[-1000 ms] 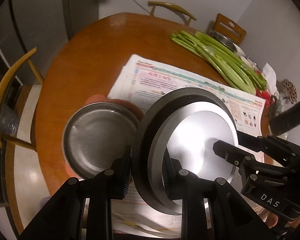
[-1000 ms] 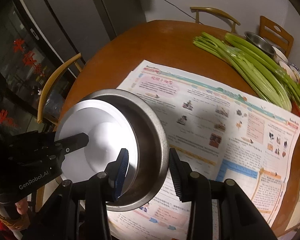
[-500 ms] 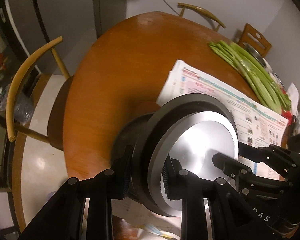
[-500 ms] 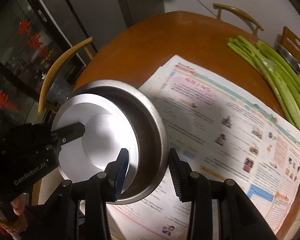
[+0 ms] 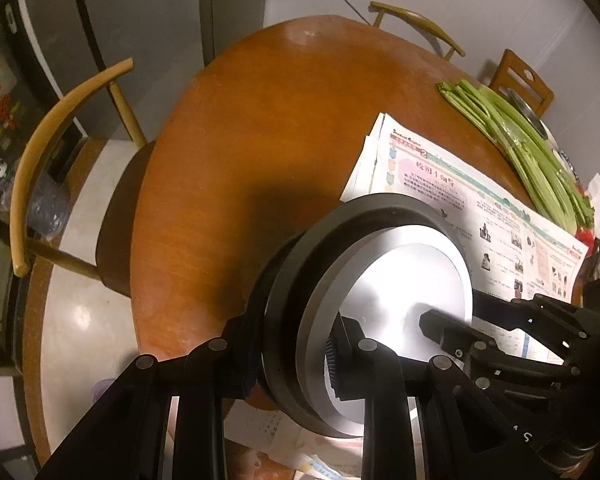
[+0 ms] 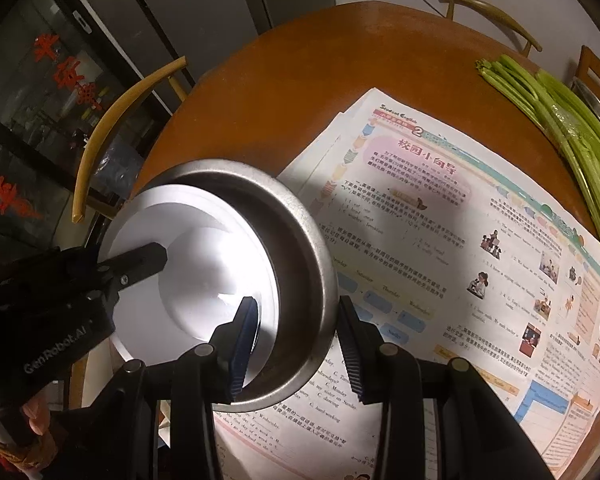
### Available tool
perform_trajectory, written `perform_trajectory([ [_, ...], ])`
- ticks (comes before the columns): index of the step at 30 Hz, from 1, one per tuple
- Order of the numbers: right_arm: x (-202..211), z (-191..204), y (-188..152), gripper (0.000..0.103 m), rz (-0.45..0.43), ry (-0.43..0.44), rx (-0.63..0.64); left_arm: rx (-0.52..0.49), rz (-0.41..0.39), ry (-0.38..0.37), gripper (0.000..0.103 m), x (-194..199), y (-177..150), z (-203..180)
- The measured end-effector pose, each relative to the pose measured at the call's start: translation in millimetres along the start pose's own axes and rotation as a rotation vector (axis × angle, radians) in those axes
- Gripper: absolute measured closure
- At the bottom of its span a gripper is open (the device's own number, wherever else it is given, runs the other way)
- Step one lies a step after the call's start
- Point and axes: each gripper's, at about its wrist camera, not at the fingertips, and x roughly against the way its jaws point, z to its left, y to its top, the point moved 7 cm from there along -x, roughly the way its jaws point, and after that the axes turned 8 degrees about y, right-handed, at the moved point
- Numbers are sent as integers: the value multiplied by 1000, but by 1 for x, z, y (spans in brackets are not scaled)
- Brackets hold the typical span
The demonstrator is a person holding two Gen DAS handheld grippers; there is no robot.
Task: Organize plates and bowls
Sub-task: 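Lower the steel bowl stack onto the grey tray with the left tool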
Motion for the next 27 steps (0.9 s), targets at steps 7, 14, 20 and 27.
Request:
perform_trajectory([
  [7,-4,4,3,61,6,-21,23,12,11,-11,76,-4,1,2],
  [14,-10,4,7,59,-3,-23,31,18,13,-9,75,-3,-2,3],
  [20,-6,4,9,58,-21,-18,25,10,7,-66,54,3,-5,-4],
  [27,10,7,13,59,-70,-13,35,51,-93,-15,42,19,3,6],
])
